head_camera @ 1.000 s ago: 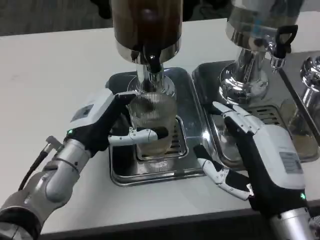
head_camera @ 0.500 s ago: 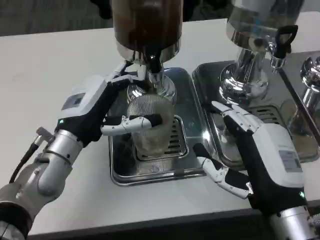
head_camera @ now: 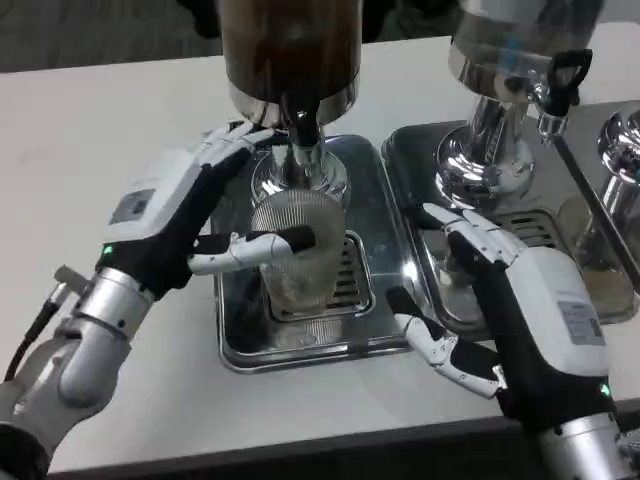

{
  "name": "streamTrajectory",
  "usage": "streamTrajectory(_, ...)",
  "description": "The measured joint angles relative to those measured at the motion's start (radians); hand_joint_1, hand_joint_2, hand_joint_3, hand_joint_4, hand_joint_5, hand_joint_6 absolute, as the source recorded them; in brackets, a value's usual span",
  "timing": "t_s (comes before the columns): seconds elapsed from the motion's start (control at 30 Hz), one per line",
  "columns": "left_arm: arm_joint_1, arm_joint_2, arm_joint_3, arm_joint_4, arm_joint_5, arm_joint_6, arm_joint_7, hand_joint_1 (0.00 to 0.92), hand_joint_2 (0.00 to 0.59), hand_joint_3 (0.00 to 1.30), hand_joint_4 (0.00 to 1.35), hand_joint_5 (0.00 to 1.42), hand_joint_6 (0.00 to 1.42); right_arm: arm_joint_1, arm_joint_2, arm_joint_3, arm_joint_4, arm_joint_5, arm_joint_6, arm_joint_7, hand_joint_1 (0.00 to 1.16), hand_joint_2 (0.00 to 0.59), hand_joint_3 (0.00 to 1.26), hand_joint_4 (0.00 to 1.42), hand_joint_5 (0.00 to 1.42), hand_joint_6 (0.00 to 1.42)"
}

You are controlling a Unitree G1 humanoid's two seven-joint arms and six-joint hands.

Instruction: Grasp the cup under the faucet to collect the drink, then remove the cup.

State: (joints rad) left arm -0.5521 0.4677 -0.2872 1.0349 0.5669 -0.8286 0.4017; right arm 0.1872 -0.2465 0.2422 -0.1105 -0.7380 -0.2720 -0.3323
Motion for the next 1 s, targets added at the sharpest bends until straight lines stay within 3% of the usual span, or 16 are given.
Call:
streamTrajectory(0.47,0.162,0.07,0.153,-0.203,-0.147,-0.123,-0.047,0.11,0.023,0.32,0.04,0.16,0.11,-0.001,-0.001,0.002,0.0,0.018,-0.001,0.007,0.56,0.38,0.25,0.27,0.18,0.22)
streamTrajectory(0.67,0.247,0.098,0.232,-0.271,-0.253,-0.143,-0.127,0.062,0.069,0.35,0.2,0.28,0.22,0.0,-0.003,0.002,0.0,0.019,-0.002,0.007,0.56,0.38,0.25,0.27,0.18,0.22)
streamTrajectory(0.73,0.255,0.104,0.256,-0.28,-0.339,-0.156,-0.194,0.013,0.077,0.39,0.3,0.36,0.28,0.0,-0.003,0.002,0.0,0.02,-0.003,0.007,0.56,0.38,0.25,0.27,0.18,0.22)
streamTrajectory(0.87,0.256,0.105,0.299,-0.29,-0.528,-0.16,-0.353,0.0,0.084,0.48,0.46,0.52,0.44,-0.005,-0.004,0.002,0.003,0.021,-0.005,0.008,0.56,0.38,0.25,0.27,0.18,0.22)
streamTrajectory(0.9,0.25,0.104,0.315,-0.294,-0.633,-0.14,-0.457,0.0,0.078,0.49,0.48,0.53,0.46,-0.01,-0.004,0.002,0.007,0.021,-0.008,0.008,0.56,0.38,0.25,0.27,0.18,0.22)
streamTrajectory(1.0,0.213,0.104,0.355,-0.309,-0.8,-0.076,-0.642,0.0,0.084,0.52,0.55,0.59,0.52,-0.025,-0.003,0.003,0.026,0.023,-0.016,0.008,0.56,0.38,0.25,0.27,0.18,0.22)
